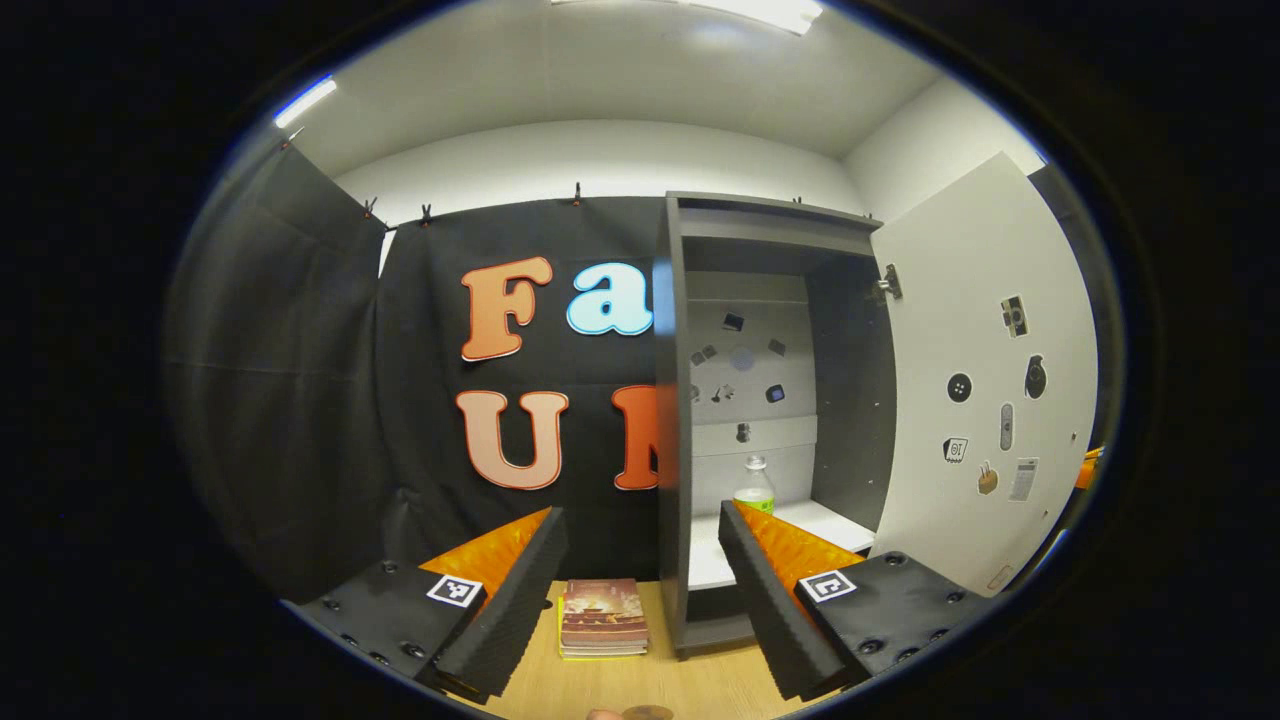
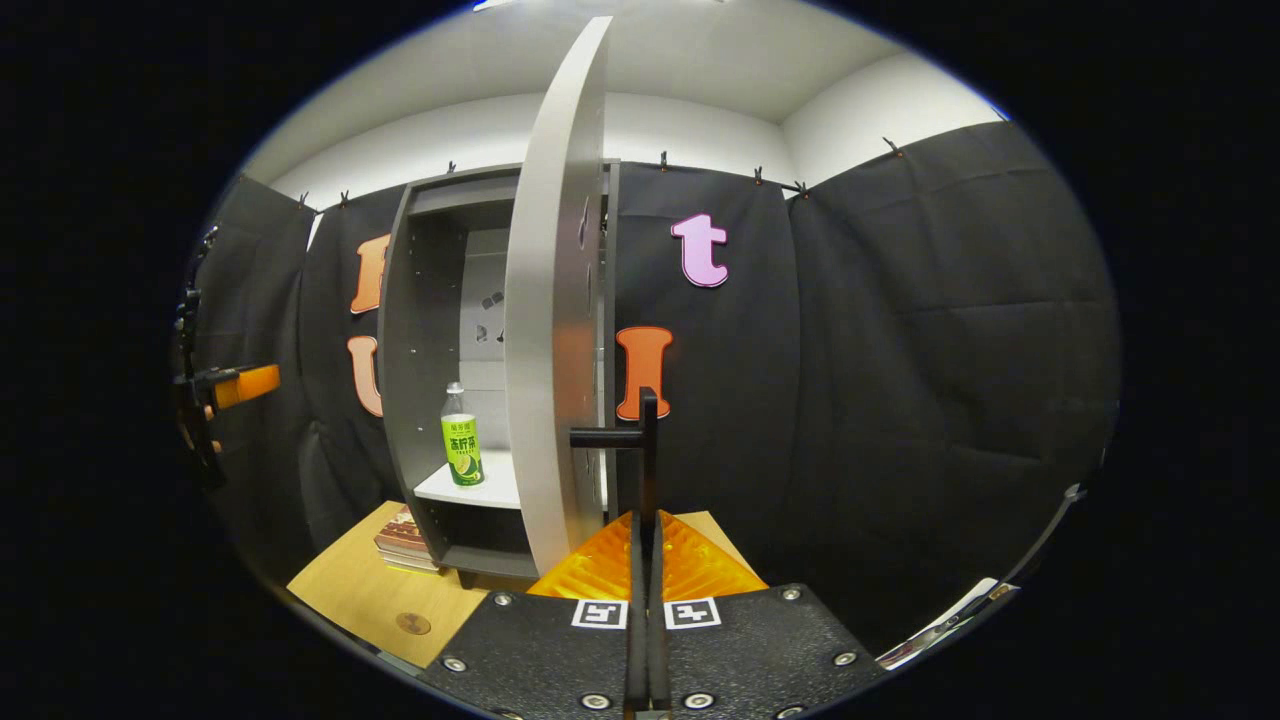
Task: Open the cabinet door with the right hand, grasp the bottle in the cabinet with the left hand and place it on the coaster, then close the cabinet door with the right hand.
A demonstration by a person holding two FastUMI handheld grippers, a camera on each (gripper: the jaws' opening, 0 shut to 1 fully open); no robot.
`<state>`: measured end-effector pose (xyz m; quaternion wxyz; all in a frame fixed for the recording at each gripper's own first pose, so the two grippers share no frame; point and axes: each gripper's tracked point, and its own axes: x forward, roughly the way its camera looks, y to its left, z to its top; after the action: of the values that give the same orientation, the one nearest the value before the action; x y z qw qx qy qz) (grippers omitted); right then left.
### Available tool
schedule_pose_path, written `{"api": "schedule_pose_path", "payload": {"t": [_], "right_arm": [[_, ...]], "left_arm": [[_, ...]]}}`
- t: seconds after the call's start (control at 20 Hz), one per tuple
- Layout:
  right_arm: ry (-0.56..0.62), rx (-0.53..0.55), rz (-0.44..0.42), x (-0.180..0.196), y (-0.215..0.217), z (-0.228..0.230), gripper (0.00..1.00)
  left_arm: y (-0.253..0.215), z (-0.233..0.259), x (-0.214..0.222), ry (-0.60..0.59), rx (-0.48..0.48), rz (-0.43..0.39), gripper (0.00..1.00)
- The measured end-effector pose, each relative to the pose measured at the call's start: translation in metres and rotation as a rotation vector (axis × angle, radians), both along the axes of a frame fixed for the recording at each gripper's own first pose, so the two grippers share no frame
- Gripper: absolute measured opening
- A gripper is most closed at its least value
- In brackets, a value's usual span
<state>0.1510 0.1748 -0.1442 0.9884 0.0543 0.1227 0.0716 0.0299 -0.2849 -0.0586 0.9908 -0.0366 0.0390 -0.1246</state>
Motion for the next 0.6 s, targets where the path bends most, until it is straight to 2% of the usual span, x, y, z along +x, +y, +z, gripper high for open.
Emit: {"api": "schedule_pose_path", "payload": {"t": [0.15,0.2,0.25,0.3,0.35,0.45,0.5,0.6], "right_arm": [[-0.008,0.015,0.054,0.0,0.005,0.001,0.0],[-0.011,0.018,0.076,0.0,0.006,0.001,0.05],[-0.014,0.015,0.093,0.001,0.006,0.001,0.01],[-0.015,0.012,0.103,0.001,0.005,0.001,0.07],[-0.018,0.011,0.111,0.001,0.004,0.002,0.03],[-0.018,0.027,0.127,0.0,0.006,0.003,0.08],[-0.016,0.039,0.134,-0.001,0.007,0.002,0.17],[-0.012,0.053,0.148,-0.004,0.009,0.002,0.28]], "left_arm": [[-0.046,-0.01,0.009,-0.006,-0.003,-0.028,0.99],[-0.064,-0.014,0.014,-0.005,-0.007,-0.043,0.99],[-0.08,-0.019,0.019,0.0,-0.011,-0.055,0.99],[-0.092,-0.025,0.027,0.005,-0.012,-0.058,0.99],[-0.103,-0.032,0.035,0.015,-0.013,-0.057,0.99],[-0.123,-0.048,0.05,0.041,-0.026,-0.044,0.99],[-0.132,-0.056,0.056,0.054,-0.033,-0.038,0.99],[-0.147,-0.075,0.073,0.08,-0.034,-0.033,0.99]]}}
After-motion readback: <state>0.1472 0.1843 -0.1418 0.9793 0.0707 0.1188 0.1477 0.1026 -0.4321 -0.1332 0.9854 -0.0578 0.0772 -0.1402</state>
